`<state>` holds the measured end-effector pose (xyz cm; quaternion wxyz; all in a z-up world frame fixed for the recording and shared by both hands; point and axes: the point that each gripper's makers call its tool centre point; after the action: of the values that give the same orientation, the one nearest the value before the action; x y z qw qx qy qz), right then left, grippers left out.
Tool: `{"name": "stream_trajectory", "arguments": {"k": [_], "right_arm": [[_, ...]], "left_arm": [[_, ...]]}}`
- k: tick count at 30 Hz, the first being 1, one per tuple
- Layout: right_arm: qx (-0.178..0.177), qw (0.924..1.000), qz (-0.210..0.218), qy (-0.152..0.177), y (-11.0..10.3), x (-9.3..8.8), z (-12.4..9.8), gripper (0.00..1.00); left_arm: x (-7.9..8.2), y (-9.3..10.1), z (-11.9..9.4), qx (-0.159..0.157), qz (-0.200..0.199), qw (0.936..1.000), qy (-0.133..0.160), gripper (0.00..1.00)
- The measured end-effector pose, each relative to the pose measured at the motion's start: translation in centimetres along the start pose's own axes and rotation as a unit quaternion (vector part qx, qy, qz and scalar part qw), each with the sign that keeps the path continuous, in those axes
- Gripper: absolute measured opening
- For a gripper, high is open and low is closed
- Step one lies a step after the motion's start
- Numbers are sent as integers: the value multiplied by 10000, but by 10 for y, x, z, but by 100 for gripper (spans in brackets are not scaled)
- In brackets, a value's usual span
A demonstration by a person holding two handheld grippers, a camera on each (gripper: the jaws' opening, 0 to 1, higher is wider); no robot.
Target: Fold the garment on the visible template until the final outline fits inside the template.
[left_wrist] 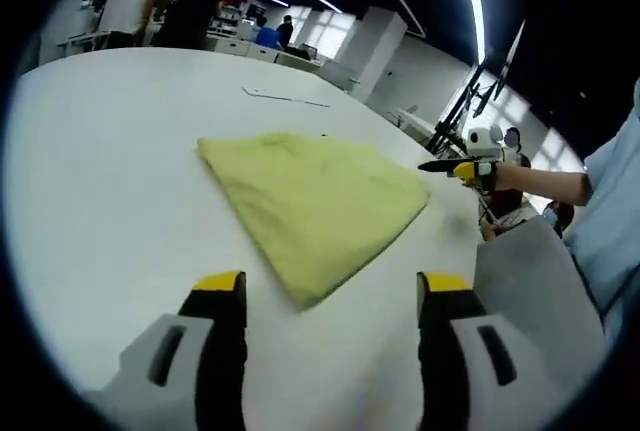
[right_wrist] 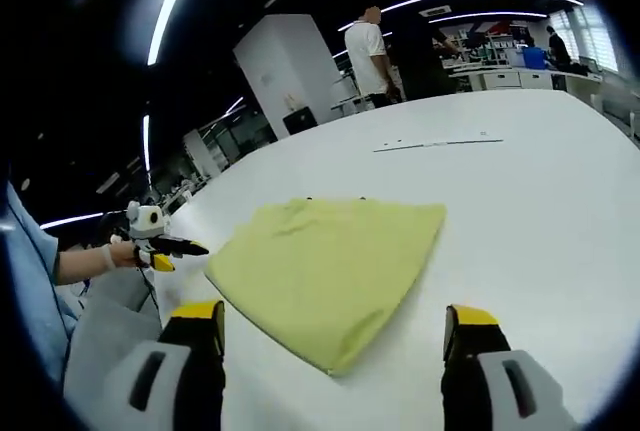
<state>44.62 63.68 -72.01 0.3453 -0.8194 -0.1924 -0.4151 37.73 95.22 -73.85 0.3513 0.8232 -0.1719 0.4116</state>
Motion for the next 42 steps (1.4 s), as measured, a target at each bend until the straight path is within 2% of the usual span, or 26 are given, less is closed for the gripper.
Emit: {"name": "stream_trajectory", "arguments": {"k": [3,6,10,13,18,22,26,29,35,42], "right_arm": [[-17,10000,33,-52,2,-7,-6,89],[-35,9999,50,-83,3,-13,-9,87],[-29,9997,122,-214,3,-23,-11,75],[-87,9996,103,-257,4,-28,-9,61],[-296,9980,41,-550,10,-46,-7,39],[-358,9970,41,-681,10,-54,-7,10],[-230,9961,532,-672,-1,-58,-2,9],[-306,9960,473,-694,1,-61,0,8],[-400,9947,792,-523,2,-57,4,5],[-528,9930,926,-512,7,-60,8,0]], "left_arm": [[-5,0,0,21,-104,9999,57,56],[-8,-1,0,66,-120,9999,59,54],[-10,-2,0,94,-132,9998,66,49],[-12,-4,0,108,-152,9998,60,43],[-14,-10,0,202,-157,9997,52,36],[-16,-13,0,252,-151,9996,20,27],[-17,-14,1,222,-214,9995,42,22],[-19,-14,3,206,-242,9995,37,19],[-21,-15,5,189,-250,9995,11,15],[-22,-17,6,202,-247,9995,-28,10]]}}
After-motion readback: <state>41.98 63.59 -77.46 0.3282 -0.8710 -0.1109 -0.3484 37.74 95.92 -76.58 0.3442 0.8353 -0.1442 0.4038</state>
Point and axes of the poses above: the point that each gripper's makers call its tool centre point, and the gripper's own axes: z roughly forward along the fingers, y roughly to its right, x roughly out of its top, and after that the axes turned 5 degrees about y, right-handed
